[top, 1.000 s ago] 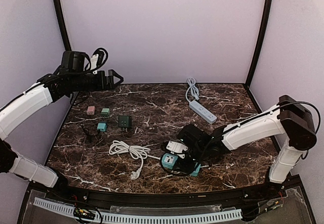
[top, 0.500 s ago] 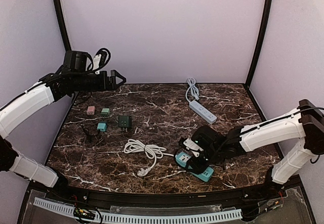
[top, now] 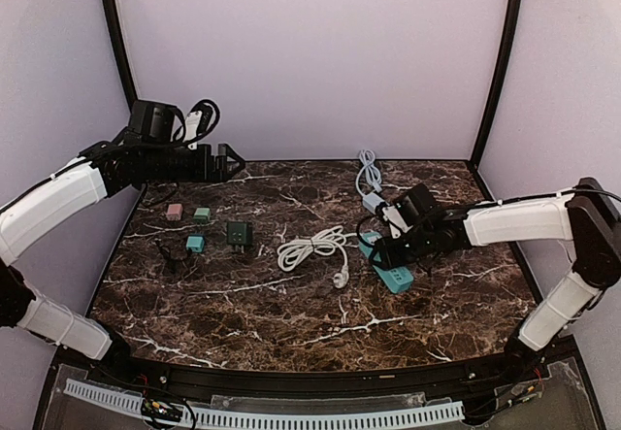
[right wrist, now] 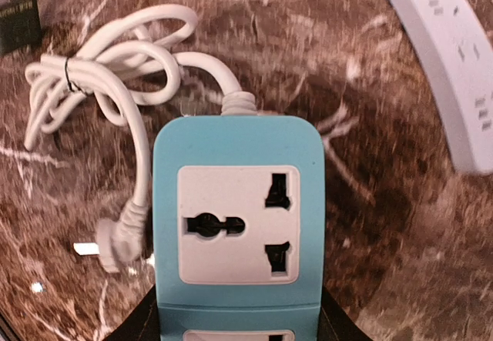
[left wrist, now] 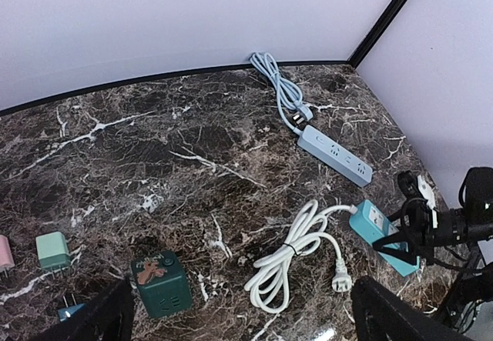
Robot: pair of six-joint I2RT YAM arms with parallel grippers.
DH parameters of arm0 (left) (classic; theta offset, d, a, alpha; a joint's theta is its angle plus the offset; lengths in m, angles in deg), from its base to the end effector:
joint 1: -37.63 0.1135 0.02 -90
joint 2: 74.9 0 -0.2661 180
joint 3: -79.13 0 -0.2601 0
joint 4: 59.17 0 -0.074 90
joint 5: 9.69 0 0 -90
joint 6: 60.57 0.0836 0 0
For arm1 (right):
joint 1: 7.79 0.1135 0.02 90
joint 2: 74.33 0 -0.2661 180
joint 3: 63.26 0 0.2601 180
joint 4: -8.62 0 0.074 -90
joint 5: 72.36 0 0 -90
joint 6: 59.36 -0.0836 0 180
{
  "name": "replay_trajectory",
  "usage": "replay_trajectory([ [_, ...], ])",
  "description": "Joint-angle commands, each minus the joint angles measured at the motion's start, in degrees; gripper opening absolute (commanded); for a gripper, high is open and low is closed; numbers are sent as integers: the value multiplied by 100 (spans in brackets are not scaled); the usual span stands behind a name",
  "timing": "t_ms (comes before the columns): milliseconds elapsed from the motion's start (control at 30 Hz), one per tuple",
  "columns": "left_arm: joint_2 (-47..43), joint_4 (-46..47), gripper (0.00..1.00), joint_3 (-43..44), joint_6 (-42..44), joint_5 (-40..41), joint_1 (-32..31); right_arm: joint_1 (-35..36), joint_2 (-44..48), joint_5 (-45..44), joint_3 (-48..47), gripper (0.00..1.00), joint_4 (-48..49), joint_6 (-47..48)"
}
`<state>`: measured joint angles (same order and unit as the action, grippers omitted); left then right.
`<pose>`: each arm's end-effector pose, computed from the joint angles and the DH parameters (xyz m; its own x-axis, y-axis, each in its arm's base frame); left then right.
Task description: Pull the plug off the socket
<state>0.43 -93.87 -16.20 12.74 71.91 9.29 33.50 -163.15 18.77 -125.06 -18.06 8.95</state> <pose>0.3030 -0.1773 0.3460 -0.5293 -0.0373 -0.8476 0.4529 0.8324 -0.3194 0.2540 0.2253 0.1344 -0.8098 -0.2194 -0.5442 -0.3974 0.8874 0.2336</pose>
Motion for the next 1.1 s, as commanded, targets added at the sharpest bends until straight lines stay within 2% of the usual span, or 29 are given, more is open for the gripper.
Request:
replay_trajectory([
  [0, -43, -192, 99, 190, 125, 91, -42, -357, -565, 391, -963, 0, 615, 311],
  [333, 5, -358, 99, 243, 244, 235, -42, -1082, -2319, 978, -3874, 0, 531, 441],
  [467, -13, -368, 99, 234, 282, 300, -38, -1185, -2528, 1000, -4426, 0, 637, 350],
  [600, -9, -368, 99, 239, 289, 316, -40, -1180, -2473, 1353, -3953, 0, 785, 256],
  [800, 64, -351, 99, 232, 239, 290, -40, -1132, -2020, 1501, -2378, 0, 1418, 83],
  [1067, 51, -412, 99, 266, 113, 338, -41, -1048, -1781, 1533, -1597, 0, 1615, 61],
])
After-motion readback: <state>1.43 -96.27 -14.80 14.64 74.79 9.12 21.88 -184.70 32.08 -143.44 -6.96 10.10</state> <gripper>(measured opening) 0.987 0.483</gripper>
